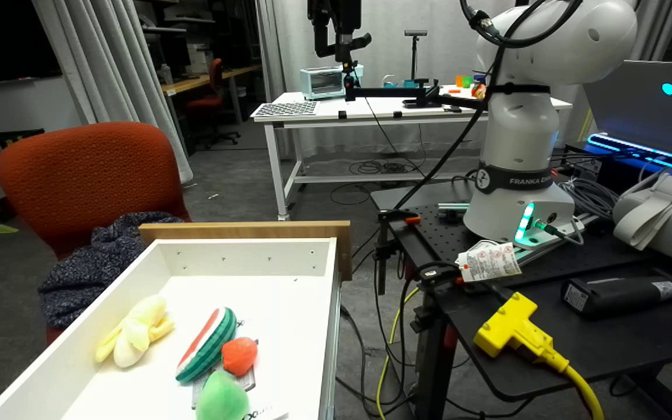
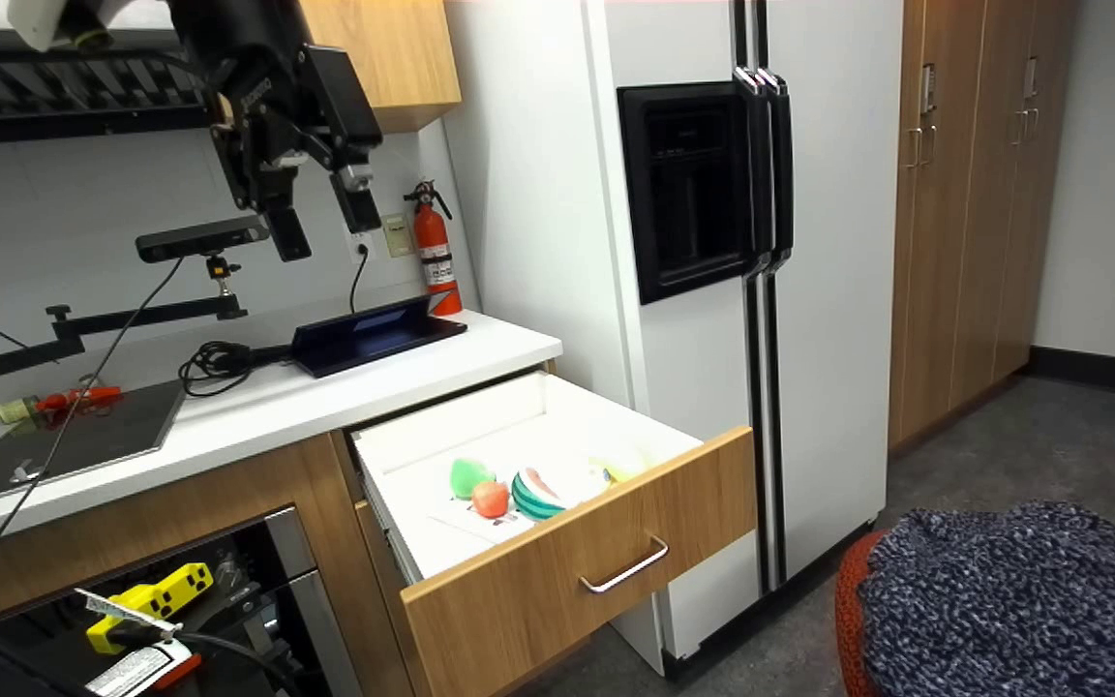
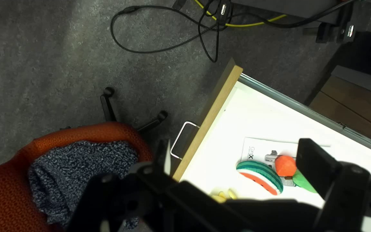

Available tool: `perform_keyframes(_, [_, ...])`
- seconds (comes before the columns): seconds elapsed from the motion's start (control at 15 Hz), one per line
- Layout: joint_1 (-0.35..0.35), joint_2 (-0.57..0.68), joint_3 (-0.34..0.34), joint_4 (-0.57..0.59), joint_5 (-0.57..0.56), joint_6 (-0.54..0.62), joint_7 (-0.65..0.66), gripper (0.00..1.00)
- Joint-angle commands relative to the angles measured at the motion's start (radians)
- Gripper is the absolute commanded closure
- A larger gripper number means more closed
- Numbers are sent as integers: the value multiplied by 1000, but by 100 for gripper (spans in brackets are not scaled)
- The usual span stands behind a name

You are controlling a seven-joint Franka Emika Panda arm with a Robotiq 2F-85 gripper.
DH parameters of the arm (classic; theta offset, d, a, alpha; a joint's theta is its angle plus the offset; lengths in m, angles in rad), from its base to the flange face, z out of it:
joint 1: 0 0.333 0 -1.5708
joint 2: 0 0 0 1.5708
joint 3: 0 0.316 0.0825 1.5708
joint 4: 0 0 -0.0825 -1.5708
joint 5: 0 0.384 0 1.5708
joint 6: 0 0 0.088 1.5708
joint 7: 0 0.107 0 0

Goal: Close the drawer

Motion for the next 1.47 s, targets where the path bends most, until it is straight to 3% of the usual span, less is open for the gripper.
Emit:
perform_keyframes(0.0, [14, 0, -11, 3, -8, -5, 8, 0])
perform_keyframes(1.4, [13, -4, -13, -9, 0, 38, 26, 0])
